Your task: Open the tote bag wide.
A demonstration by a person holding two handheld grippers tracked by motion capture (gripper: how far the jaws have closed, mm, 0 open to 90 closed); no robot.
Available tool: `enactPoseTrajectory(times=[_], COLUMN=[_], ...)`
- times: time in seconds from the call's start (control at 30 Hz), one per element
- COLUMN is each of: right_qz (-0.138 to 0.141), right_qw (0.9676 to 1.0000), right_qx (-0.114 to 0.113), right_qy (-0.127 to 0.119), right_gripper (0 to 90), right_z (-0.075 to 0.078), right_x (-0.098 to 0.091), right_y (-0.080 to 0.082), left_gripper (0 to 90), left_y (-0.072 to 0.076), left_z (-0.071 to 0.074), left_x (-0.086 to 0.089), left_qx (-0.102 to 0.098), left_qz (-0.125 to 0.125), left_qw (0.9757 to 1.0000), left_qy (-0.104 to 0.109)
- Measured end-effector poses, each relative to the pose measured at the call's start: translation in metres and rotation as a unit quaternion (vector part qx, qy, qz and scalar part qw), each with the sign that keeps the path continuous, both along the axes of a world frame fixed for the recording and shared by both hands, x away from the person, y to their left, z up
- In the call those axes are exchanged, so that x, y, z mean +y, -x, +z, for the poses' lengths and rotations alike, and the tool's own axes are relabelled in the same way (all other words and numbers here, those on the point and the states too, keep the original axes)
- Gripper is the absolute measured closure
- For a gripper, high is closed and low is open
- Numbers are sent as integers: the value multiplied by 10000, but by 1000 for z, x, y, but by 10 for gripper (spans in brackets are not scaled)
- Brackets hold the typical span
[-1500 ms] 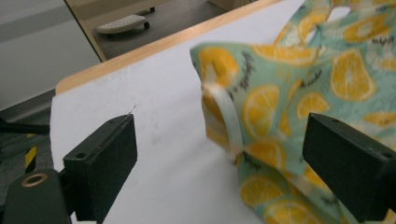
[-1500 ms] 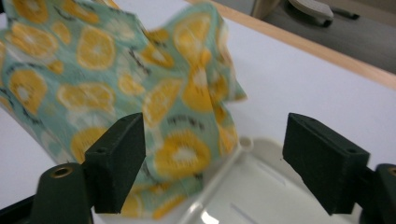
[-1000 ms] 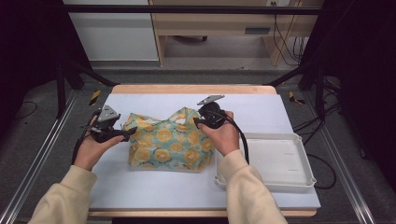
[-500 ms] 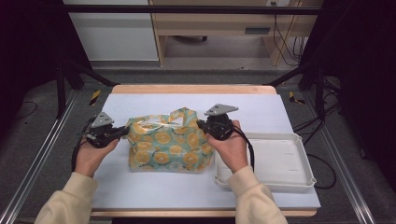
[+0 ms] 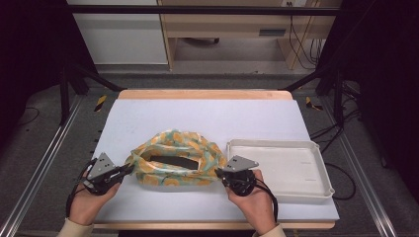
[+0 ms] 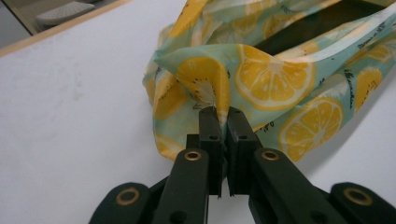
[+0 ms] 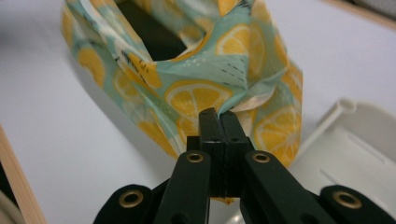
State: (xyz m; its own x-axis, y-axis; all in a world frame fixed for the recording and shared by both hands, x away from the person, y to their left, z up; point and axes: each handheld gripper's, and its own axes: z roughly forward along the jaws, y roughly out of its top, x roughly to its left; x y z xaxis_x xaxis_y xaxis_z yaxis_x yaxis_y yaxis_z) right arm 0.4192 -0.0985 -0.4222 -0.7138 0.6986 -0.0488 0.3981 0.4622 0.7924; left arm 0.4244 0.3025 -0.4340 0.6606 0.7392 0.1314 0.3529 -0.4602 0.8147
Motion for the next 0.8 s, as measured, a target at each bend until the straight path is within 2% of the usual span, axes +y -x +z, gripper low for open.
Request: enactPoseTrajectory(times=[0.03, 0.1, 0.13, 0.17, 0.23, 0.27, 0.33, 0.4, 0.47, 0.5, 0.53, 0.6, 0.67, 0.7, 0.73, 0.8], right_qz=[57, 141, 177, 196, 220, 253, 338, 392, 481, 481, 595, 677, 751, 751, 818, 705], right_qw=[9999, 9995, 9995, 9995, 9996, 9995, 9992, 9991, 9988, 9988, 9982, 9977, 9972, 9972, 9966, 9974], right_qx=[102, 172, 207, 217, 163, 145, 147, 36, 86, 86, 26, 32, 10, 10, 6, 71], right_qy=[117, 226, 186, 131, 54, 73, 145, 133, -3, -3, -29, -78, -19, -19, 51, 111], right_gripper=[900, 896, 878, 846, 705, 599, 441, 286, 188, 188, 161, 146, 148, 148, 169, 250], right_z=[-3, -7, -8, -6, 1, 8, 18, 31, 48, 48, 61, 71, 77, 77, 79, 79], right_x=[2, 7, 8, 8, 6, 4, 3, 3, 6, 6, 11, 17, 32, 32, 46, 61], right_y=[-1, -2, -3, -4, -5, -6, -7, -9, -13, -13, -16, -19, -24, -24, -33, -47], left_gripper=[867, 867, 867, 869, 875, 876, 876, 878, 879, 879, 880, 880, 880, 880, 880, 880], left_y=[-1, -2, -5, -5, -3, 1, 4, 5, 6, 6, 6, 6, 6, 6, 6, 7], left_z=[-3, -8, -16, -17, -15, -12, -12, -13, -13, -13, -12, -11, -12, -12, -12, -11], left_x=[-1, -1, -2, -1, -1, 1, 4, 4, 2, 2, -1, -4, -6, -6, -7, -6], left_qx=[23, 60, 226, 243, 216, 96, 108, 122, 45, 45, 8, -38, -22, -22, -21, -19], left_qz=[-17, -3, -6, -3, -24, -3, 76, 136, 153, 153, 122, 94, 55, 55, 9, 0], left_qw=[9999, 9999, 9997, 9997, 9998, 9999, 9999, 9997, 9998, 9998, 9999, 9999, 10000, 10000, 10000, 10000], left_qy=[-123, -132, -33, 22, 10, -59, 54, 147, 90, 90, 72, 36, 34, 34, -15, 7])
